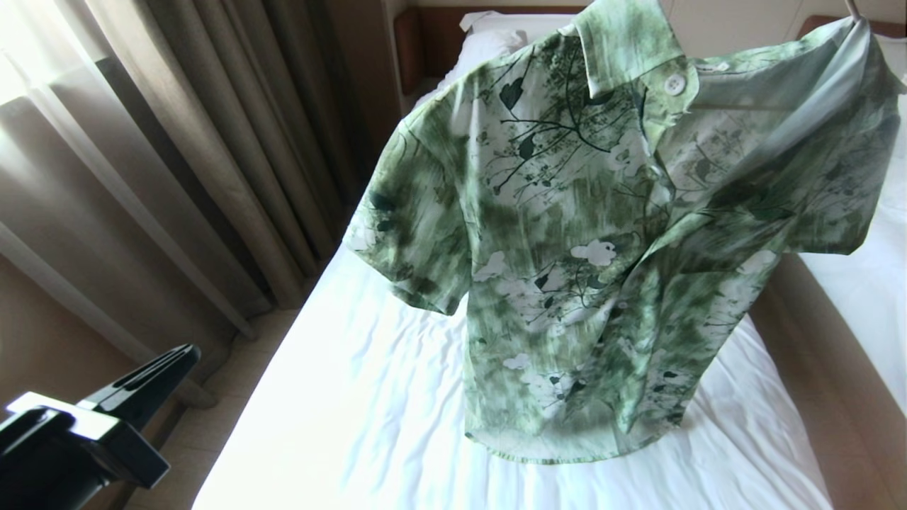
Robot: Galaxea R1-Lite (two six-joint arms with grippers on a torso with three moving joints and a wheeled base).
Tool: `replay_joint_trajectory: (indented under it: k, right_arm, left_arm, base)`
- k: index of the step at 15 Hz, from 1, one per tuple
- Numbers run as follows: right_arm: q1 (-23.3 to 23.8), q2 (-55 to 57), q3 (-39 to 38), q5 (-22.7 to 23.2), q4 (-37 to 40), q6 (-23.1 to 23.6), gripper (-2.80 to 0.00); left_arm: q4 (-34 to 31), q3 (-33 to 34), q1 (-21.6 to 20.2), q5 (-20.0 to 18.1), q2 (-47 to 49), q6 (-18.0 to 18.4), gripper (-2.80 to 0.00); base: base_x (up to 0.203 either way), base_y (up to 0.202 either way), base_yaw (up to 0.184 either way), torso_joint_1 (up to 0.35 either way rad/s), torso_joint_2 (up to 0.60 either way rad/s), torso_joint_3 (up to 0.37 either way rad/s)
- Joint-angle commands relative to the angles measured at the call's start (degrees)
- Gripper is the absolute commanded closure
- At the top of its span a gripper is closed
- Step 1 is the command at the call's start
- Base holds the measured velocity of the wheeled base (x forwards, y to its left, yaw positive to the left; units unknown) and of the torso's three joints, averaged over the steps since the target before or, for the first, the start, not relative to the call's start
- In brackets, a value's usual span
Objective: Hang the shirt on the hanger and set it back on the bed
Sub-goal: Take the clothes hanger out of the clothes
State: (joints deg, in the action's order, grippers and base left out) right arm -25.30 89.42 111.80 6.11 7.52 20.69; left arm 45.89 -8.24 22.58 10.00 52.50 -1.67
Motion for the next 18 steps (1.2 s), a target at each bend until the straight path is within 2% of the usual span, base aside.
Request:
replay_joint_trajectory:
  k: [1, 9, 15, 18]
  right_arm:
    - [0.0, 0.0, 0.0, 0.0, 0.0, 0.1, 0.00]
    - [0.0, 0.1, 0.0, 0.1, 0.0, 0.1, 0.00]
    - [0.0, 0.6, 0.0, 0.1, 0.0, 0.1, 0.00]
    - [0.0, 1.4, -0.1, 0.1, 0.0, -1.1, 0.00]
  left_arm:
    - [0.3, 0.0, 0.0, 0.1, 0.0, 0.0, 0.00]
    - [0.3, -0.1, 0.1, -0.1, 0.1, -0.1, 0.00]
    - [-0.8, -3.4, 0.3, -0.6, 0.6, -0.1, 0.00]
    - [-4.4, -7.8, 2.6, -1.0, 0.6, -0.1, 0.00]
  base:
    - [0.000, 0.000, 0.000, 0.000, 0.00, 0.000]
    - [0.000, 0.000, 0.000, 0.000, 0.00, 0.000]
    - [0.000, 0.000, 0.000, 0.000, 0.00, 0.000]
    - [0.000, 0.000, 0.000, 0.000, 0.00, 0.000]
